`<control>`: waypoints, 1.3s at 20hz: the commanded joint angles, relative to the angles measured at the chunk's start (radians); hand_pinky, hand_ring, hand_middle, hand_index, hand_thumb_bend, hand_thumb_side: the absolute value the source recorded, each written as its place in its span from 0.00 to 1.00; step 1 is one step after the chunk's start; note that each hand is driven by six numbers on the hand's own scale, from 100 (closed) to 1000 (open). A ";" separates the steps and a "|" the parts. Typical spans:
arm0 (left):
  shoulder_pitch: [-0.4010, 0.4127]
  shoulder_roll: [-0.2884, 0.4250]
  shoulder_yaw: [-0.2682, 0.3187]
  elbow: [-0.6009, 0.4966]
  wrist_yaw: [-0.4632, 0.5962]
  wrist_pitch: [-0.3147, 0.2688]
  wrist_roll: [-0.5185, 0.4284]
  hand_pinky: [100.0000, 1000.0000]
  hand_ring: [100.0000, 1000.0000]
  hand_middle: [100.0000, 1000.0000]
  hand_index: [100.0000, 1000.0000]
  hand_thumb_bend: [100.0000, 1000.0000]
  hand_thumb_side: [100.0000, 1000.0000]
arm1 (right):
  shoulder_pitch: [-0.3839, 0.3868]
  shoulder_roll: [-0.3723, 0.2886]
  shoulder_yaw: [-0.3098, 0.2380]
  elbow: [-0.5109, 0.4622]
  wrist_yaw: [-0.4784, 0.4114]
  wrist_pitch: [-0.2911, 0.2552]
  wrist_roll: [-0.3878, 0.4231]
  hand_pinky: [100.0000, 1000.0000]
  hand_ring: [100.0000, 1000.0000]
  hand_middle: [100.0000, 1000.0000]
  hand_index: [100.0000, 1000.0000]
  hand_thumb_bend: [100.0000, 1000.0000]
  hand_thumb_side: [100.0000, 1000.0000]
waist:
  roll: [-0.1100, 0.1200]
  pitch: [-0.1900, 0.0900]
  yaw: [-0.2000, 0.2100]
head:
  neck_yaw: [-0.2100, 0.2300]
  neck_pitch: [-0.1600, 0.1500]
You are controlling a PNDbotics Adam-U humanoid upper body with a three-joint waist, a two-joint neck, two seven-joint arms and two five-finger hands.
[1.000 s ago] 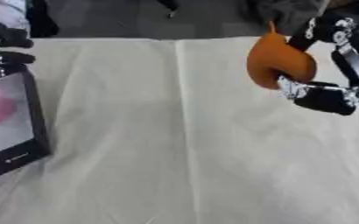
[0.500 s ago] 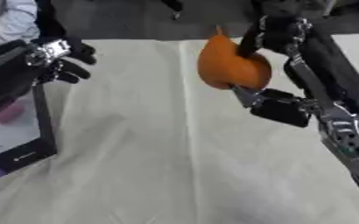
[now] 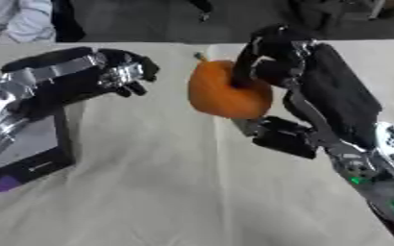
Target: Pick up the objects with one hand, pass them to the other hand, and then place them into the box on the other side of the table.
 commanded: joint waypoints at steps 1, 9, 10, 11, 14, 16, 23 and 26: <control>-0.027 -0.004 -0.015 -0.012 -0.049 0.030 0.023 0.90 0.82 0.80 0.90 0.12 0.84 | -0.021 0.008 0.007 -0.021 0.032 -0.011 -0.013 0.70 0.50 0.44 0.41 0.00 0.00 | 0.001 -0.033 0.002 | 0.012 0.002; -0.061 -0.047 -0.055 -0.012 -0.193 0.096 0.070 0.91 0.83 0.79 0.89 0.26 0.81 | -0.023 0.023 0.029 -0.021 0.093 -0.055 -0.059 0.70 0.50 0.43 0.40 0.00 0.00 | -0.001 -0.029 0.003 | 0.031 0.000; -0.063 -0.051 -0.059 -0.012 -0.205 0.102 0.066 0.91 0.83 0.79 0.89 0.27 0.79 | -0.022 0.025 0.031 -0.021 0.097 -0.058 -0.062 0.70 0.51 0.43 0.40 0.00 0.00 | -0.001 -0.029 0.003 | 0.033 -0.001; -0.064 -0.054 -0.062 -0.012 -0.214 0.104 0.061 0.91 0.83 0.79 0.90 0.27 0.78 | -0.021 0.026 0.031 -0.021 0.102 -0.060 -0.064 0.70 0.50 0.43 0.40 0.00 0.00 | -0.002 -0.028 0.002 | 0.035 -0.001; -0.058 -0.055 -0.064 -0.012 -0.221 0.093 0.031 0.93 0.85 0.79 0.89 0.34 0.80 | -0.017 0.026 0.033 -0.021 0.108 -0.058 -0.062 0.70 0.50 0.43 0.40 0.00 0.00 | -0.003 -0.026 0.002 | 0.036 0.003; -0.048 -0.049 -0.056 -0.012 -0.219 0.068 -0.001 0.93 0.85 0.79 0.89 0.47 0.98 | -0.017 0.024 0.033 -0.021 0.108 -0.057 -0.061 0.70 0.50 0.43 0.40 0.00 0.00 | -0.003 -0.025 0.002 | 0.035 0.004; 0.024 0.009 0.010 -0.012 -0.171 -0.013 -0.073 0.95 0.86 0.80 0.87 0.99 1.00 | -0.018 0.014 0.031 -0.021 0.110 -0.051 -0.070 0.69 0.50 0.43 0.40 0.00 0.00 | -0.008 -0.020 0.003 | 0.017 -0.004; 0.052 0.034 0.033 -0.012 -0.126 -0.057 -0.061 0.95 0.86 0.80 0.87 1.00 1.00 | -0.019 0.011 0.032 -0.021 0.108 -0.050 -0.075 0.69 0.50 0.43 0.40 0.00 0.00 | -0.010 -0.018 0.004 | 0.007 -0.003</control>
